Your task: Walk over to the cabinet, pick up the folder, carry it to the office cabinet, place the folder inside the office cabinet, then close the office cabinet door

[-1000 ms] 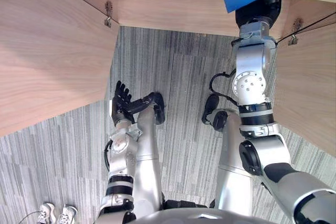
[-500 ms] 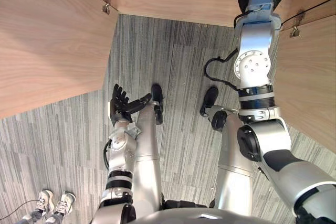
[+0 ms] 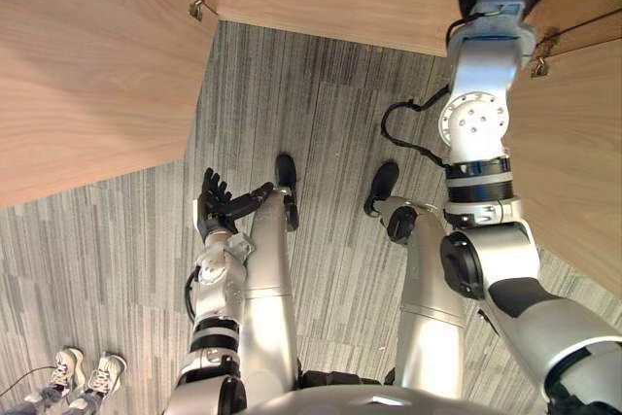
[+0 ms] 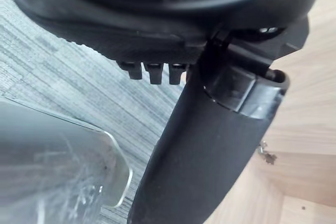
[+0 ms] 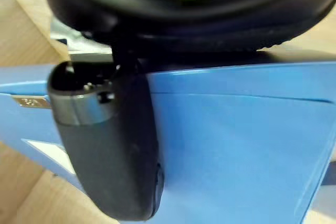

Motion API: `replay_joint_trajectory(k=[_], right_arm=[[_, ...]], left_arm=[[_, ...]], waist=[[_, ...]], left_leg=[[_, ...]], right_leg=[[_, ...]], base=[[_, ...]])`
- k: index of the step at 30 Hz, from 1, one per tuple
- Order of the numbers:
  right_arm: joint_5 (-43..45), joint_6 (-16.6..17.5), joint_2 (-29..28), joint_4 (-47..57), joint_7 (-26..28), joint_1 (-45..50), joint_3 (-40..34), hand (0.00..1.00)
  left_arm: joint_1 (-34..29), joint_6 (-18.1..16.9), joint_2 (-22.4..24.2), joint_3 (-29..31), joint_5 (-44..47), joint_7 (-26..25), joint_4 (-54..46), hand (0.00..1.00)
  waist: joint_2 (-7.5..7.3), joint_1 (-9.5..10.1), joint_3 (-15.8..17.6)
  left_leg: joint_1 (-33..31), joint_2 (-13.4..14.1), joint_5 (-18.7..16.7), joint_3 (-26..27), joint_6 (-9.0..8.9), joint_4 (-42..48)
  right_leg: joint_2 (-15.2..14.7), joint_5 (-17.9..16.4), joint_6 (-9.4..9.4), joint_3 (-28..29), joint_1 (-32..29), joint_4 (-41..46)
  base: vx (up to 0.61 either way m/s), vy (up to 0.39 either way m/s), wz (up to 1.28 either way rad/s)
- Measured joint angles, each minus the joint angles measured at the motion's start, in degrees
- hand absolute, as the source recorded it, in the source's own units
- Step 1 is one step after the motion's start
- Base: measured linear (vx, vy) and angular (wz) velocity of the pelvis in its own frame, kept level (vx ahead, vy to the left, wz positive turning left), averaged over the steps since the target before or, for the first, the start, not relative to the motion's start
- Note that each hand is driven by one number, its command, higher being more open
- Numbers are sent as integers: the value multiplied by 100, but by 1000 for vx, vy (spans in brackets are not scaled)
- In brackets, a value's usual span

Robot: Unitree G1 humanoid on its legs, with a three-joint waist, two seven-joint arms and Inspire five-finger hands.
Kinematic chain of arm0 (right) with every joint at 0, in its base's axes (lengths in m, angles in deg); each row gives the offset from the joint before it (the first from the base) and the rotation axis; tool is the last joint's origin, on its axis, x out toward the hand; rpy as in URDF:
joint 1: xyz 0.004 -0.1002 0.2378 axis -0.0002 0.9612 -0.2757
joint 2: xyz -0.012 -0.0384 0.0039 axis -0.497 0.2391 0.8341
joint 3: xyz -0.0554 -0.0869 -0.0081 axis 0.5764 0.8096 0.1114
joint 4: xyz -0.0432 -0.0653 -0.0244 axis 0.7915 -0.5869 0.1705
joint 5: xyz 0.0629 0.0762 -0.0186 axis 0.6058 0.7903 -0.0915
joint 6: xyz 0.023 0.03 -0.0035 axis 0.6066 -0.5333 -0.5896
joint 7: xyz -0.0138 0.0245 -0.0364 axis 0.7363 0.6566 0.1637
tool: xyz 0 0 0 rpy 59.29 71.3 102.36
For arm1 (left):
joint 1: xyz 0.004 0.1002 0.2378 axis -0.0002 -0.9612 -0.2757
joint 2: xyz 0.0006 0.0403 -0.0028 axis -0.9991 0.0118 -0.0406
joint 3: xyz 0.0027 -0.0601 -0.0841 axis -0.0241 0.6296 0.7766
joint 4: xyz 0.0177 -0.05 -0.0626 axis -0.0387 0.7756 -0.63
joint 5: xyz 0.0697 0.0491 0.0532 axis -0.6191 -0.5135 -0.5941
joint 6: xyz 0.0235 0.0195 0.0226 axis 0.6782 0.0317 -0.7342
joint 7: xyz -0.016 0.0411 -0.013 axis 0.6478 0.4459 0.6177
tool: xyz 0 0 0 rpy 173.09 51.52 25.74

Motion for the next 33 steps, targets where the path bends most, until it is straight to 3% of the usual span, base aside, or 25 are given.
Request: replay_joint_trajectory(k=[6,16,27,33], right_arm=[[-268,340,141,808,97,650,-117,0],[-431,312,195,896,105,926,-106,0],[-172,54,582,-304,241,-134,-104,0],[42,34,516,-937,239,-665,-110,0]], left_arm=[[-25,38,-98,-1,-10,-3,4,100],[-25,38,-109,-1,-12,-3,4,100],[-23,0,-141,2,15,7,57,100],[214,14,-126,-41,260,32,-12,100]], waist=[[-82,-100,-43],[-84,-116,-45],[-84,-84,-45],[-84,-83,-45]], left_leg=[[116,21,-110,52,11,48],[246,43,-147,76,-9,-27],[90,39,-149,75,-9,-50],[-10,11,-115,50,-8,-109]], right_leg=[[26,-24,-33,55,99,-2],[56,-74,-78,58,186,-40],[47,-73,-86,46,34,-56],[16,-60,-111,4,-43,-61]], base=[[33,72,-5],[21,34,-1],[18,56,0],[20,56,4]])
